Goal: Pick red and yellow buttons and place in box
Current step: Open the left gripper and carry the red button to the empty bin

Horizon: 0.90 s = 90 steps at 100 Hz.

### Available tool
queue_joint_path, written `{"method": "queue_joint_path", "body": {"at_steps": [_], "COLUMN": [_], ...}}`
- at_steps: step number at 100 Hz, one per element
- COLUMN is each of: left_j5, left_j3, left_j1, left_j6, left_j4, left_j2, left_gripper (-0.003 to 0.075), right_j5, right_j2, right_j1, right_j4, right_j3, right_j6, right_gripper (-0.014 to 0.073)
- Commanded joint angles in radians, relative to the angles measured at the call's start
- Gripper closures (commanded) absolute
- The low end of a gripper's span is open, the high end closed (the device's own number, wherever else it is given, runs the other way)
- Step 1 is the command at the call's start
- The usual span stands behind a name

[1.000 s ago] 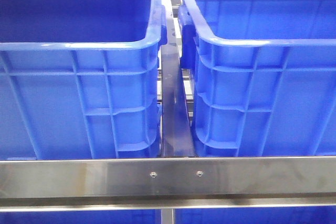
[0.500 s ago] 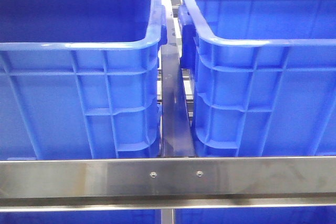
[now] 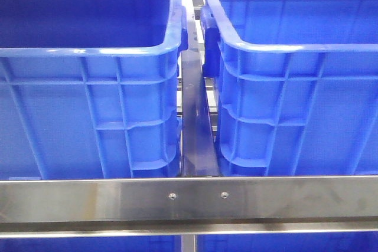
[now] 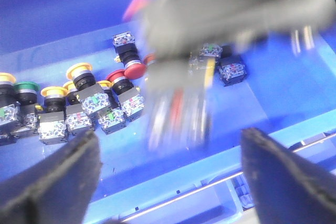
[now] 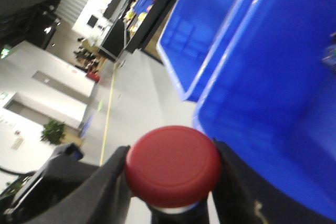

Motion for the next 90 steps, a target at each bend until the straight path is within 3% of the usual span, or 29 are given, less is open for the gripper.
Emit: {"method": "queue_joint_path", "body": {"at_steps": [1,23,49,81,90], "left_j5": [-0.066,-0.066,-0.066,-0.066,-0.066], "left_j3": [-0.027,-0.027,-0.027,-0.027,-0.027], "left_j1": [-0.008,-0.008,-0.008,-0.008,-0.008], "left_j6": [-0.001,-0.001,-0.001,-0.001,-0.001], "left_j4": [0.021,0.021,0.021,0.021,0.021], "left_j2": [-0.003,-0.003,-0.003,-0.003,-0.003], "left_gripper": [0.0265,0.0281,0.0281,0.0282,0.033], "right_j5": [0.038,0.035,0.034,0.015,-0.003], "right_j2": [-0.084,-0.174,-0.317,-0.392,-0.384], "right_j1": [-0.053,-0.18,-0.402,-0.685,-0.741], "right_j4": [0.032,-0.014,-0.015,0.044,0.088], "right_j3": [-0.038,0.033,0.25,0.446,0.484], "right_j6": [-0.01,-0.01,-0.01,-0.008,-0.007], "right_gripper": [0.0483,0.0483,0.0483,0.0483,0.0483]}}
